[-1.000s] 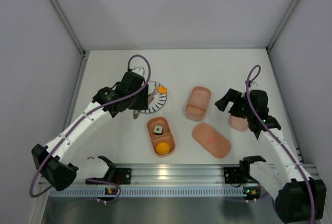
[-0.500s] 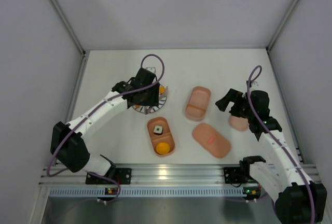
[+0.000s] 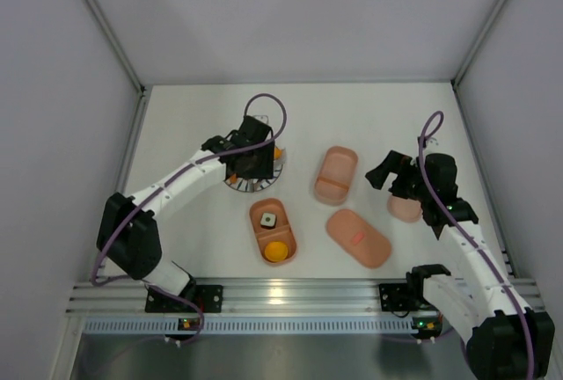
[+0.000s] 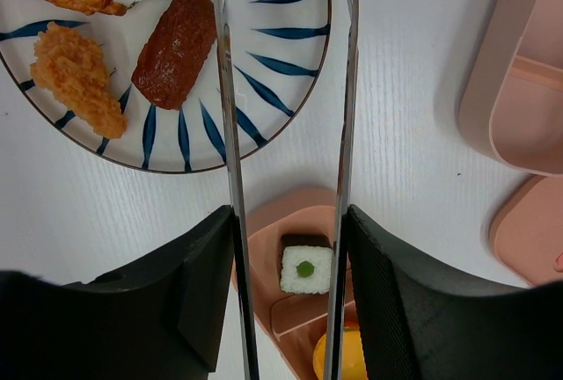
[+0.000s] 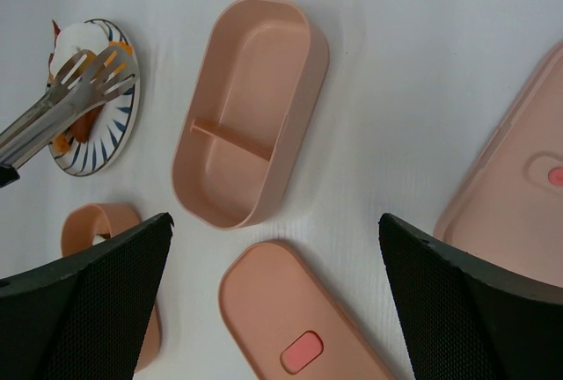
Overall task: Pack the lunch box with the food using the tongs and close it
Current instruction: Pick up the fake food from the plate.
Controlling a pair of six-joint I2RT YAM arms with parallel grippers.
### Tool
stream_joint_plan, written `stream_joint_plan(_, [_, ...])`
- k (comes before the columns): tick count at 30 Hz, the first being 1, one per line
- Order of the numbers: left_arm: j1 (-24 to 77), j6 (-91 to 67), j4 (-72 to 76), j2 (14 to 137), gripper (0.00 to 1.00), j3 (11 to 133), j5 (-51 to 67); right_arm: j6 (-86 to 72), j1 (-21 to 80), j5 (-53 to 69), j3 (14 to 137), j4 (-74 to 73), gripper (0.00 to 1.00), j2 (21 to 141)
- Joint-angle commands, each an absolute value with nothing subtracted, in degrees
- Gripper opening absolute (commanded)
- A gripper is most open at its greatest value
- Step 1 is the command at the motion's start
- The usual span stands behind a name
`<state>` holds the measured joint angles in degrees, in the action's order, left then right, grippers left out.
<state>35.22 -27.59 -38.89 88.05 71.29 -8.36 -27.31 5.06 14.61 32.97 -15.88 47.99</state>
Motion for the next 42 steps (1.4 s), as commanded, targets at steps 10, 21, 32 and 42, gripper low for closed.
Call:
stream_joint_plan(10, [34.5, -27.2, -34.3, 91.6, 0.57, 75.5, -9.8, -25.5, 4.1, 14.1, 34.9, -15.5, 1.0, 46.8])
stream_joint_plan(21, [34.5, -26.6, -35.0, 93.3, 0.53, 76.8, -9.5, -25.1, 4.1, 13.7, 35.0, -16.0, 0.99, 46.8])
stream_joint_plan(32, [34.5, -26.0, -36.5, 90.4, 0.42, 76.4, -9.8, -25.4, 4.0, 13.8, 35.0, -16.0, 0.99, 46.8])
stream_joint_plan(42, [34.5, -25.6, -38.8, 85.9, 0.41, 77.1, -9.8, -25.3, 4.1, 13.6, 35.0, -16.2, 0.99, 46.7])
